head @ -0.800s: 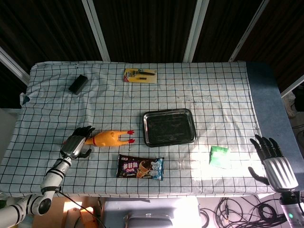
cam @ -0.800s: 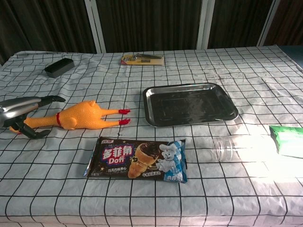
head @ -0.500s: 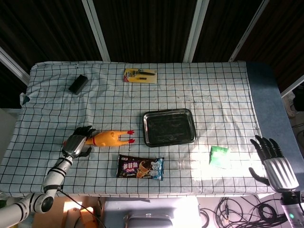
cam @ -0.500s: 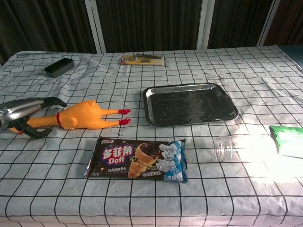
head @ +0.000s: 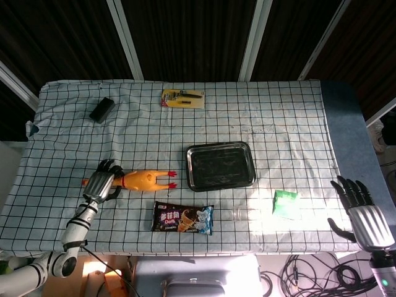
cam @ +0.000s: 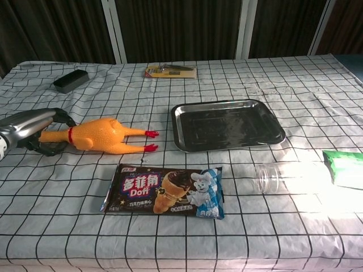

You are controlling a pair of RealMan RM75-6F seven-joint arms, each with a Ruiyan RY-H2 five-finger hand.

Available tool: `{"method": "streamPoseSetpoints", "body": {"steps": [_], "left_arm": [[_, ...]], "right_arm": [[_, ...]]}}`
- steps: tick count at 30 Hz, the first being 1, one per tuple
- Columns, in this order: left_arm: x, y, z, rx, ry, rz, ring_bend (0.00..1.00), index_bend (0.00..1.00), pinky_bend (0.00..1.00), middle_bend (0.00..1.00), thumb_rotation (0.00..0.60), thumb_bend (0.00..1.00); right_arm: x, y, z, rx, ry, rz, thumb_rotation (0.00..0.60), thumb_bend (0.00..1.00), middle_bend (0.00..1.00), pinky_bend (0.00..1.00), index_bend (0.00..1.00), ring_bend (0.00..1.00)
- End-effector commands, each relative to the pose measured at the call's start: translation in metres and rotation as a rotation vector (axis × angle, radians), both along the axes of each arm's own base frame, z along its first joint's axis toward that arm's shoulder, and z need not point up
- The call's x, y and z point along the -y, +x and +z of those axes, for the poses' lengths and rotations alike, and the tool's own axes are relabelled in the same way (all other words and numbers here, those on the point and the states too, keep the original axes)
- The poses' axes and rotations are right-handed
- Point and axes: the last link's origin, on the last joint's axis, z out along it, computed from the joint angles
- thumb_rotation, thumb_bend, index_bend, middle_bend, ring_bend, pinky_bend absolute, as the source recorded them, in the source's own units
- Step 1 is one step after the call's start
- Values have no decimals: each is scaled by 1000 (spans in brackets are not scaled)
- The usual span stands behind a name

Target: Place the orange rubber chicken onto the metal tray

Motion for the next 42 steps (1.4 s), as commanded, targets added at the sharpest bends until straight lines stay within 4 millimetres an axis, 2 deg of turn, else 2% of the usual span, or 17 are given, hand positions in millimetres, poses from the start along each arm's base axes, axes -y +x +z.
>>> {"method": "streamPoseSetpoints", "body": {"steps": [1,2,5,7,8,12,17,24,27,31,33,37,42], "left_arm": [[6,8,6,80,52,-47,89,631,67,291,600,664],[7,9,7,95,61,-56,105,625,79,318,600,680],[12,14,11,172,57,-85,210,609,137,479,600,748],[16,17,12,224,29,-96,291,587,225,560,600,794],[17,18,13,244,12,-102,323,574,308,586,600,814],[21,20,16,288,-3,-133,396,560,602,657,600,843],[24,32,18,292,-9,-148,439,561,744,691,600,853],[25,74,0,295,-26,-147,452,561,773,700,600,864],[26,78,-3,292,-31,-150,452,561,773,701,600,864],[24,102,-24,265,-67,-173,451,560,773,700,600,863],[22,117,-37,231,-82,-203,451,561,773,700,600,863],[19,122,-39,204,-51,-206,451,560,773,700,600,862],[17,121,-35,197,-24,-200,451,560,773,700,600,862]], "right_arm": [[0,0,-1,-1,4,1,600,236,0,0,0,0],[0,0,-2,-1,7,1,600,236,0,0,0,0],[-1,1,-4,-1,21,3,600,237,0,0,0,0],[-2,2,-5,-1,30,6,600,237,0,0,0,0],[-1,3,-6,-1,35,9,600,236,0,0,0,0],[-1,9,-12,26,62,57,600,237,0,0,0,0],[10,30,-26,95,125,158,600,236,0,0,0,0],[50,99,-39,162,195,265,600,237,0,0,0,0],[54,105,-41,164,204,267,600,237,0,0,0,0],[79,152,-51,177,268,296,600,237,0,0,0,0],[103,190,-69,205,340,301,600,237,0,0,0,0],[123,218,-96,212,435,245,600,237,0,0,0,0],[138,241,-126,196,485,195,600,237,0,0,0,0]]}}
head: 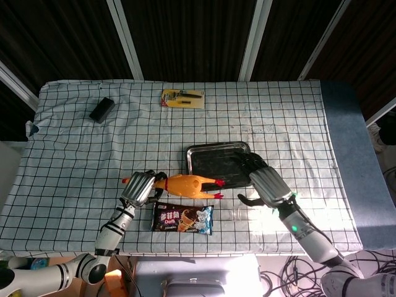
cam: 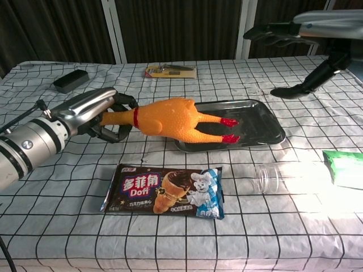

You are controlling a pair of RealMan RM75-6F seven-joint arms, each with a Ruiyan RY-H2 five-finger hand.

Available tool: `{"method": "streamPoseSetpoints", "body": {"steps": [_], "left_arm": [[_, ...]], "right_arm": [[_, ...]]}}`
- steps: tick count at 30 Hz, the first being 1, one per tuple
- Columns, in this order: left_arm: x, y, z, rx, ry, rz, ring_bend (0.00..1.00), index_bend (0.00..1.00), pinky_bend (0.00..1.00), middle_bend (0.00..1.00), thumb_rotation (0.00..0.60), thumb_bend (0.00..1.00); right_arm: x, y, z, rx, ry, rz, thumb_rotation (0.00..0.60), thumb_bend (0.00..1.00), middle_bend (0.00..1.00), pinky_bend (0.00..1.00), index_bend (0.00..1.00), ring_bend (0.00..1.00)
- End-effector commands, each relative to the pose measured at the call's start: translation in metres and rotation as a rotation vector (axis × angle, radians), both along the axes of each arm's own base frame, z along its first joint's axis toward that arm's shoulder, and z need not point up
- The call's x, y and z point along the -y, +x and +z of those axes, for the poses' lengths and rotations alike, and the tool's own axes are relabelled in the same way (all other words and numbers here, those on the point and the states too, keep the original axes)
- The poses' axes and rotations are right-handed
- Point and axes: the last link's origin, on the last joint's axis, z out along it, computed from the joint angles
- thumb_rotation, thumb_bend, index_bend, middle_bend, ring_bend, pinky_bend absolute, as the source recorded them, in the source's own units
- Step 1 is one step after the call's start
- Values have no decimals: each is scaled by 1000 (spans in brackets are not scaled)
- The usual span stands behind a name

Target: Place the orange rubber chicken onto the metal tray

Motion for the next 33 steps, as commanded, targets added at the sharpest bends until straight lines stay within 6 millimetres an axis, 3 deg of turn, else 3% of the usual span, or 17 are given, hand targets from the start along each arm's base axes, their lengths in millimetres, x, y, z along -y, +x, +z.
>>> {"method": "streamPoseSetpoints", "body": {"steps": [1,9,16,18,19,21,23,28,33], "left_arm": [[-1,0,3,2,11,3,451,560,773,700,600,862],[-1,3,8,12,20,-3,451,561,773,700,600,863],[-1,6,6,16,12,-5,452,560,773,700,600,865],[-1,5,7,15,15,-5,452,560,773,700,600,865],[-1,5,8,15,15,-5,451,561,773,700,600,865],[0,5,9,16,16,-5,451,561,773,700,600,864],[0,5,9,18,13,-6,451,561,773,700,600,864],[3,5,9,17,4,-12,451,561,773,700,600,863],[1,3,11,16,7,-2,451,561,773,700,600,865]], "right_arm": [[18,61,-47,-14,137,20,600,237,0,0,0,0],[22,80,-92,-107,144,10,600,237,0,0,0,0],[25,94,-118,-107,89,14,600,236,3,0,0,0],[26,97,-122,-97,56,16,600,236,65,30,39,8],[27,98,-122,-91,38,19,600,236,110,72,87,37],[27,99,-124,-81,14,15,600,238,330,363,381,287],[27,99,-125,-87,-9,17,600,256,491,593,583,493],[25,102,-128,-79,-93,43,600,415,805,916,951,827],[25,98,-129,-123,-118,67,600,496,879,988,1000,900]]}}
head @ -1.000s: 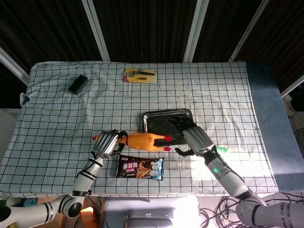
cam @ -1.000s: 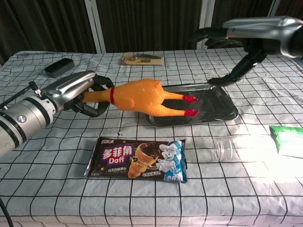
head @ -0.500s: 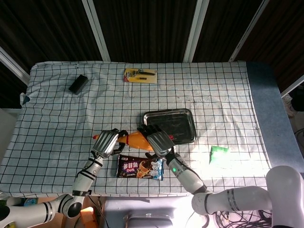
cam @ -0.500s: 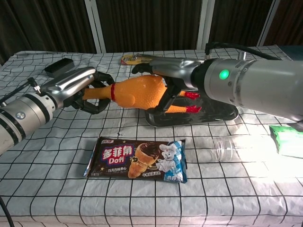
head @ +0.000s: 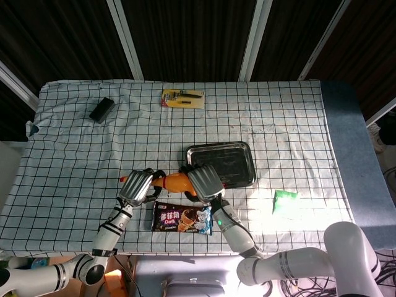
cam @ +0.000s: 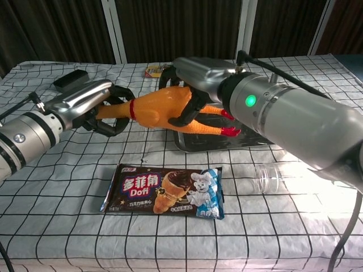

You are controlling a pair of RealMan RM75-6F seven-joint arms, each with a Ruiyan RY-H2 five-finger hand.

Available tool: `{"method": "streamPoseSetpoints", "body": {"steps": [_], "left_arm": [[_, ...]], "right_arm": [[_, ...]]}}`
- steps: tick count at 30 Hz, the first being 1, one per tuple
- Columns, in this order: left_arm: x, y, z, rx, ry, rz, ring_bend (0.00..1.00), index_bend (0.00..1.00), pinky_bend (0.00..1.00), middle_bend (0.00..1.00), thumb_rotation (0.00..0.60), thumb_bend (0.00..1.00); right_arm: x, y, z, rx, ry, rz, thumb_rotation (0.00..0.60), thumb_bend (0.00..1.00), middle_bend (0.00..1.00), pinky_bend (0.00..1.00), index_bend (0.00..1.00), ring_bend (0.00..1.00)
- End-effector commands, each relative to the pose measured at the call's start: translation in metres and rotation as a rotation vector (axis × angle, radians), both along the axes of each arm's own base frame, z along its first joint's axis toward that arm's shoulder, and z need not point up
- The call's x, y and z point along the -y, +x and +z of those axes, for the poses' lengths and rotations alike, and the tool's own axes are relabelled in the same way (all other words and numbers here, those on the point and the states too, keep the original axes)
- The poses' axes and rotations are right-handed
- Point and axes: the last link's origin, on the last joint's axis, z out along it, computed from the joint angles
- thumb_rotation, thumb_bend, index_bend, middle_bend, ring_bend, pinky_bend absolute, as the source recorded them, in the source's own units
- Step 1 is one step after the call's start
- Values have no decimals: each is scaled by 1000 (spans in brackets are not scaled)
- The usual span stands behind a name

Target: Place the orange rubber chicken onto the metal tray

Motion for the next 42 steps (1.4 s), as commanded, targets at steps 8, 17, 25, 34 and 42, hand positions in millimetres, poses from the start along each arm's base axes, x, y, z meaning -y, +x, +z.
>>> {"method": "streamPoseSetpoints", "body": {"steps": [8,17,25,34,42], "left_arm": [[-1,-1,1,4,-3,5,451,561,773,700,600,865],[-2,-4,4,0,-1,17,451,561,773,700,600,865],[-1,-3,4,2,-3,13,451,561,773,700,600,864],[-1,-2,4,1,-5,11,451,561,773,700,600,866],[2,-2,4,-5,-8,5,451,562,773,700,600,868]], "right_arm": [[-7,-10,-1,2,78,-24,600,358,492,503,382,429],[-6,-11,12,6,127,-4,600,133,0,0,0,0],[-4,-13,12,0,135,-5,600,119,0,0,0,0],[-3,-12,2,11,91,-22,600,201,384,537,441,392],[-1,-9,-3,38,0,15,600,502,857,961,999,893]]}}
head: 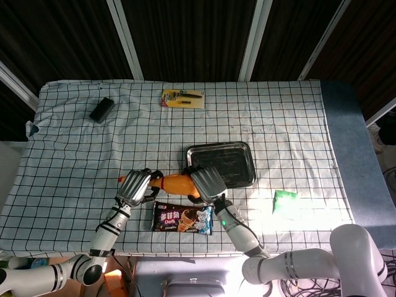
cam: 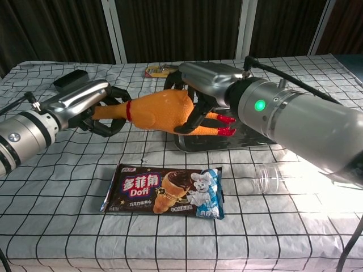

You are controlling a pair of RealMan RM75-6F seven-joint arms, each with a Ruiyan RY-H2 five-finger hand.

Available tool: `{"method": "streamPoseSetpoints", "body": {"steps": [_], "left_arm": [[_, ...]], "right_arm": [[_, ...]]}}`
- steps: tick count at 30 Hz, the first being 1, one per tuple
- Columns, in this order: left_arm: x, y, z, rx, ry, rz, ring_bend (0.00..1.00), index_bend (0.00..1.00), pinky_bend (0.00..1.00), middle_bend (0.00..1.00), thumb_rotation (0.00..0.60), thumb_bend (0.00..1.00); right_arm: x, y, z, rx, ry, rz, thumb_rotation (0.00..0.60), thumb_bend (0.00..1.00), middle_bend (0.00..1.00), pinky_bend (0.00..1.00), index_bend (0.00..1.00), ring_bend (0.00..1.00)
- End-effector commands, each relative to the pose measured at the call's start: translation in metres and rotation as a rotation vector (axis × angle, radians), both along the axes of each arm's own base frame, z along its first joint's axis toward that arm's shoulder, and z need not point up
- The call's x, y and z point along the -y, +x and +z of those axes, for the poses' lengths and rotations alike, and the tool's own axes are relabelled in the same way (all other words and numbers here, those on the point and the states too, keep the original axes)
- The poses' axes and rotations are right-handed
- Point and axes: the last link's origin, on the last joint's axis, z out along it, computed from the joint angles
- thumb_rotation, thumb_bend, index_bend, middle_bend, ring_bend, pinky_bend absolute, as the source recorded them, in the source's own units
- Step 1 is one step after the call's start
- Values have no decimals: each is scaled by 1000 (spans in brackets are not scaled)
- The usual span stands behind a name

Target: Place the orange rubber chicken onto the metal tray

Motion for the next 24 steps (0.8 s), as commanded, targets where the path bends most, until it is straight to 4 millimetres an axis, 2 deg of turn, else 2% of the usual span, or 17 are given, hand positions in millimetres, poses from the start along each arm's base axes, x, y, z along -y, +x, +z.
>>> {"method": "streamPoseSetpoints", "body": {"steps": [1,7,9,10,12,14,15,17,24], "left_arm": [[1,0,0,0,1,-2,451,562,772,699,600,868],[1,1,1,2,1,-4,451,562,773,699,600,871],[1,1,1,-1,0,-3,452,562,773,699,600,873],[0,1,1,-2,1,-3,451,562,773,699,600,872],[0,1,1,-3,0,-3,451,562,773,699,600,872],[0,1,0,-4,0,-2,451,562,773,699,600,873],[0,1,0,-5,0,-1,451,562,773,699,600,873],[-1,0,0,-8,1,2,452,562,773,699,600,872],[-4,-2,1,-11,0,10,451,562,773,699,600,872]], "right_arm": [[-1,0,-2,-11,-29,18,600,511,865,971,1000,901],[-2,0,-1,-17,-41,9,600,503,874,980,1000,905],[-5,-3,-3,-10,-4,-10,600,473,816,881,895,801],[-7,-5,-3,-17,30,-14,600,437,703,745,720,666],[-8,-5,-3,-20,66,-11,600,337,335,377,200,284],[-8,-6,-2,-27,84,-4,600,276,119,151,13,72],[-8,-6,-1,-29,93,-4,600,244,45,62,0,15],[-7,-5,1,-32,104,-1,600,208,0,2,0,0],[-7,-5,4,-17,94,1,600,180,0,0,0,0]]}}
